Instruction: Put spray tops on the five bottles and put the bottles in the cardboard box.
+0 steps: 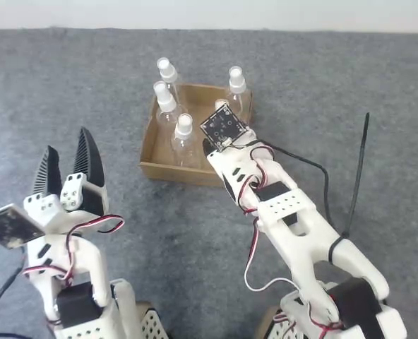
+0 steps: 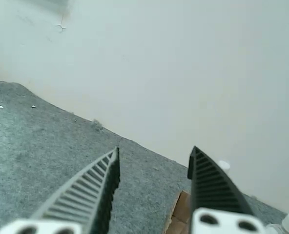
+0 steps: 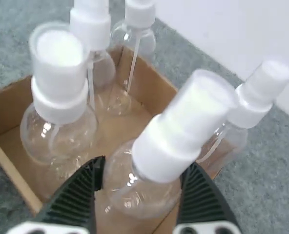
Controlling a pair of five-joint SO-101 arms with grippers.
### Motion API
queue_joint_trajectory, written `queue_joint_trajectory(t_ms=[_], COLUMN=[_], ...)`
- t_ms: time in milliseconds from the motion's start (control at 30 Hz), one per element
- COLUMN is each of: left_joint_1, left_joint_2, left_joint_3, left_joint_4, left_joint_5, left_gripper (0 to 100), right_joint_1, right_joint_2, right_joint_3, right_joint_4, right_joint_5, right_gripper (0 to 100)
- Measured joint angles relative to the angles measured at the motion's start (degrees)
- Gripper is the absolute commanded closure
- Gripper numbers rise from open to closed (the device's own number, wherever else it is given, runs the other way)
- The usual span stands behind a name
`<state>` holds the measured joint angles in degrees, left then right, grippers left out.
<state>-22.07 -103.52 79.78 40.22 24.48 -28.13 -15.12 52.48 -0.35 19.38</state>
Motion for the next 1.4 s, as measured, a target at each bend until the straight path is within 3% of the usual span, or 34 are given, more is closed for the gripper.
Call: queue_joint_trajectory(t_ms=[200,433,667,1067,1400], left_joint_1=[0.0,0.0,0.0,0.0,0.0], left_joint_2=[0.0,0.0,0.0,0.0,0.0], left_joint_3=[0.0,0.0,0.0,0.0,0.0], left_joint_4=[0.0,0.0,0.0,0.0,0.0], left_joint_5=[0.0,0.0,0.0,0.0,0.0], left_gripper=[79,79,79,79,79], right_joint_1=[1.4,1.3,1.2,1.2,1.2], right_joint_2=[0.0,0.3,5.0,5.1,5.5], right_joint_3=[1.4,1.4,1.2,1.1,-2.2], right_joint_4=[-5.0,-5.5,-6.2,-6.2,-0.2], right_joint_5=[0.1,0.1,5.7,6.1,6.2], right_gripper=[98.5,98.5,98.5,98.0,83.4])
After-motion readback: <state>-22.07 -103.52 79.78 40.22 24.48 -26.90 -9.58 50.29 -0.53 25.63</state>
